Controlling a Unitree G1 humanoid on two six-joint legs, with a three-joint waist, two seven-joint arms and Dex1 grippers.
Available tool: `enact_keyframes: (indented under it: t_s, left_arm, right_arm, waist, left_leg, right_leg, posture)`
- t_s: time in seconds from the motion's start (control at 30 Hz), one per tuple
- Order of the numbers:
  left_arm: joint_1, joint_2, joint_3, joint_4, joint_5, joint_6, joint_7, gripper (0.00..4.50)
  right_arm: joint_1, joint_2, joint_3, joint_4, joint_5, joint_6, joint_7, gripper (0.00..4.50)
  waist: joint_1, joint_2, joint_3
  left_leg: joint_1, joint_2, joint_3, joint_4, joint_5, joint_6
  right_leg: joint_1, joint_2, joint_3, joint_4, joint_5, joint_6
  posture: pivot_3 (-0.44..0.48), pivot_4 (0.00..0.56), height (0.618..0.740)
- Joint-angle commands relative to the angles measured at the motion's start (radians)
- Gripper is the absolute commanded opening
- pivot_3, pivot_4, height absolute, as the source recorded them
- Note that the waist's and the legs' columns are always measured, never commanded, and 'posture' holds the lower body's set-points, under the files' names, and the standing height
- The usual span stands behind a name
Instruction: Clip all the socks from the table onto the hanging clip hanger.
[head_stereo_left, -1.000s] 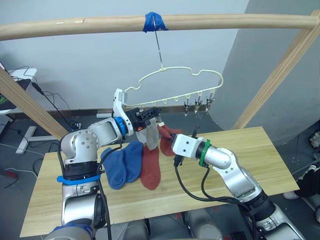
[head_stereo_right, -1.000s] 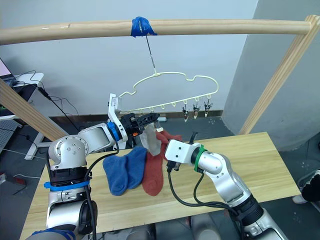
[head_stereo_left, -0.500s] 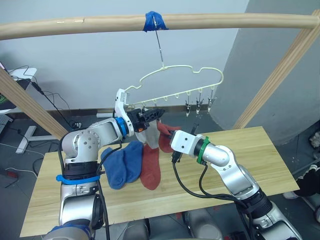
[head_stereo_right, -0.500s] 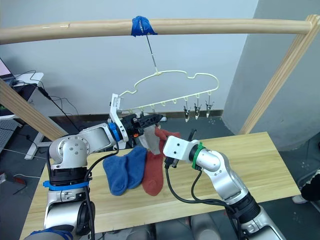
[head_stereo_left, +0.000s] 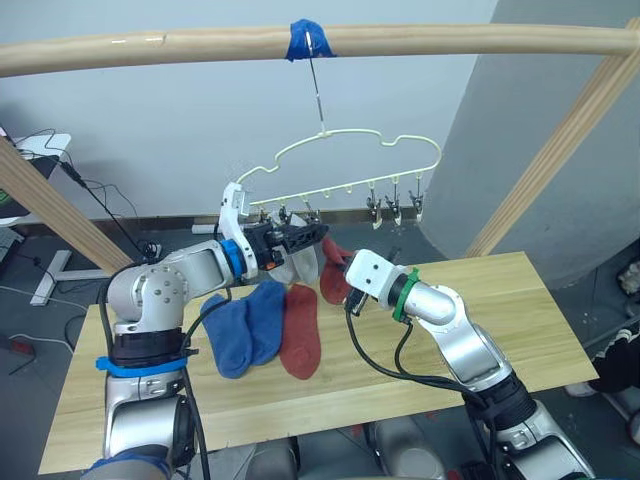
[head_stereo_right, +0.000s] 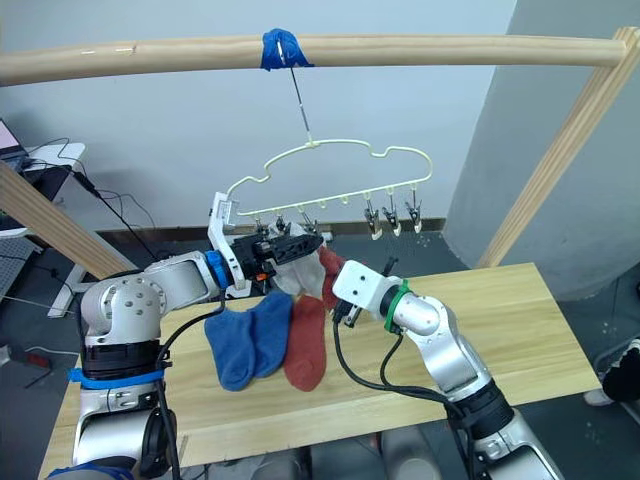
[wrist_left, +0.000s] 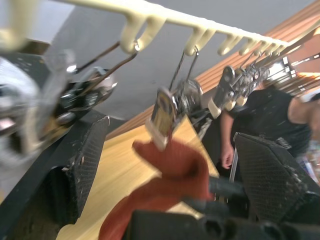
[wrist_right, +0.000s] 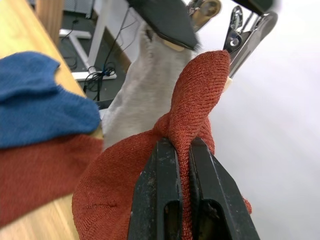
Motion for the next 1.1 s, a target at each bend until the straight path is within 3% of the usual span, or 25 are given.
enact_keyframes:
  t_s: [0.03,0.27,0.37,0.4,0.47,0.57,0.77,0.97,1.1]
  left_arm:
    - [0.013,0.085,-0.003,-0.126,0.001,-0.035,-0.071,4.5]
    - [0.089,0.124,0.025,-0.222,-0.026,-0.077,-0.099,4.5]
    - [0.145,0.133,0.007,-0.301,0.021,-0.114,-0.066,4.5]
    - [0.176,0.13,0.0,-0.335,0.075,-0.172,-0.043,4.5]
    - [0.226,0.091,0.013,-0.382,0.156,-0.293,0.005,4.5]
    - [0.27,0.109,0.01,-0.411,0.136,-0.294,-0.028,4.5]
    - [0.362,0.173,0.003,-0.428,0.113,-0.44,-0.256,4.5]
    - [0.407,0.185,0.001,-0.413,0.163,-0.582,-0.344,4.5]
    - [0.392,0.164,-0.01,-0.424,0.17,-0.624,-0.329,4.5]
  right_arm:
    - [-0.007,0.02,-0.06,0.033,0.082,0.008,0.002,0.79]
    - [0.054,-0.052,-0.13,-0.013,0.177,0.073,0.057,3.21]
    - [0.1,-0.077,-0.172,-0.082,0.216,0.128,0.06,4.3]
    - [0.12,-0.072,-0.191,-0.127,0.248,0.169,0.06,4.45]
    - [0.151,-0.051,-0.221,-0.207,0.299,0.236,0.044,4.45]
    - [0.181,0.013,-0.269,-0.328,0.366,0.339,-0.019,4.45]
    - [0.171,0.091,-0.325,-0.473,0.42,0.485,-0.143,4.45]
    - [0.122,0.119,-0.329,-0.484,0.428,0.493,-0.217,4.45]
    - [0.097,0.141,-0.296,-0.43,0.405,0.457,-0.261,3.55]
  waist:
    - [0.002,0.0,0.002]
    - [0.044,0.002,0.008]
    - [0.055,0.002,0.009]
    - [0.059,0.002,0.009]
    - [0.065,0.002,0.009]
    - [0.077,0.002,0.009]
    - [0.087,0.002,0.01]
    - [0.092,0.002,0.01]
    - [0.093,0.002,0.01]
  left_leg:
    - [0.0,0.0,0.0,0.0,0.0,0.0]
    - [0.0,0.0,0.0,0.0,0.0,0.0]
    - [-0.004,0.0,0.0,-0.001,0.0,-0.001]
    - [-0.005,0.0,0.0,0.0,0.0,-0.001]
    - [-0.009,0.0,0.0,0.0,0.0,-0.001]
    - [-0.01,0.001,0.0,0.0,0.0,-0.001]
    - [-0.013,0.001,0.001,0.001,0.0,-0.001]
    - [-0.013,0.002,0.002,0.0,0.0,-0.001]
    - [-0.013,0.002,0.002,0.0,0.0,-0.001]
  right_leg:
    - [0.0,0.0,0.0,0.0,0.0,0.0]
    - [-0.001,0.0,0.0,0.0,-0.001,-0.001]
    - [-0.004,0.0,0.0,0.0,-0.001,-0.001]
    - [-0.004,0.0,0.0,0.0,-0.001,-0.001]
    - [-0.007,0.0,0.0,0.0,-0.001,-0.002]
    - [-0.01,0.0,0.0,0.001,-0.001,-0.002]
    - [-0.013,0.0,0.0,0.002,0.0,-0.003]
    - [-0.014,0.0,-0.001,0.001,0.0,-0.004]
    - [-0.014,0.0,0.0,0.001,-0.001,-0.004]
  posture:
    - [-0.156,0.189,0.74]
    - [-0.11,0.201,0.74]
    - [-0.099,0.201,0.74]
    - [-0.092,0.204,0.74]
    - [-0.091,0.202,0.74]
    - [-0.09,0.2,0.74]
    - [-0.09,0.198,0.74]
    - [-0.091,0.198,0.74]
    - [-0.088,0.207,0.74]
